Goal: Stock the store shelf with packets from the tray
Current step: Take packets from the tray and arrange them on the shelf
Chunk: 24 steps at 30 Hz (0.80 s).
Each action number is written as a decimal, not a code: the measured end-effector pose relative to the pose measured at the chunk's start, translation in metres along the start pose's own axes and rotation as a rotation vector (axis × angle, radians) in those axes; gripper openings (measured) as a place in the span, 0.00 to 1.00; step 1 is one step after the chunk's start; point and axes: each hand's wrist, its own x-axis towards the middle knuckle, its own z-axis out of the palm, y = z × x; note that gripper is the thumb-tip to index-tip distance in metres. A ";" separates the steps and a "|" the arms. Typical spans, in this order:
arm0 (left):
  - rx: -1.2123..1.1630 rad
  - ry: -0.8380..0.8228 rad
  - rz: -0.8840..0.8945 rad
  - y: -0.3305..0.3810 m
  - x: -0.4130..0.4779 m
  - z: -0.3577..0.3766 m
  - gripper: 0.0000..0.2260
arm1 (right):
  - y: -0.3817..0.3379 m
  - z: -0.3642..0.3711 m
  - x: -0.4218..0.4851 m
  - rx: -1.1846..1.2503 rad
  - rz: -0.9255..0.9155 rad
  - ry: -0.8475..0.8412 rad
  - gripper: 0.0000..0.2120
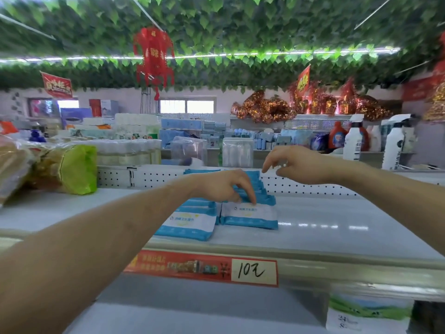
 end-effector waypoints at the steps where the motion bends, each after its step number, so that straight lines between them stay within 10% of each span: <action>1: -0.005 0.025 -0.016 -0.004 -0.008 -0.005 0.17 | -0.006 0.002 0.005 0.006 -0.014 0.003 0.16; 14: -0.034 0.314 -0.480 -0.044 -0.261 -0.045 0.16 | -0.185 0.073 0.091 0.135 -0.405 -0.060 0.16; 24: -0.081 0.437 -0.942 0.005 -0.527 0.097 0.21 | -0.406 0.252 0.063 0.347 -0.901 -0.347 0.13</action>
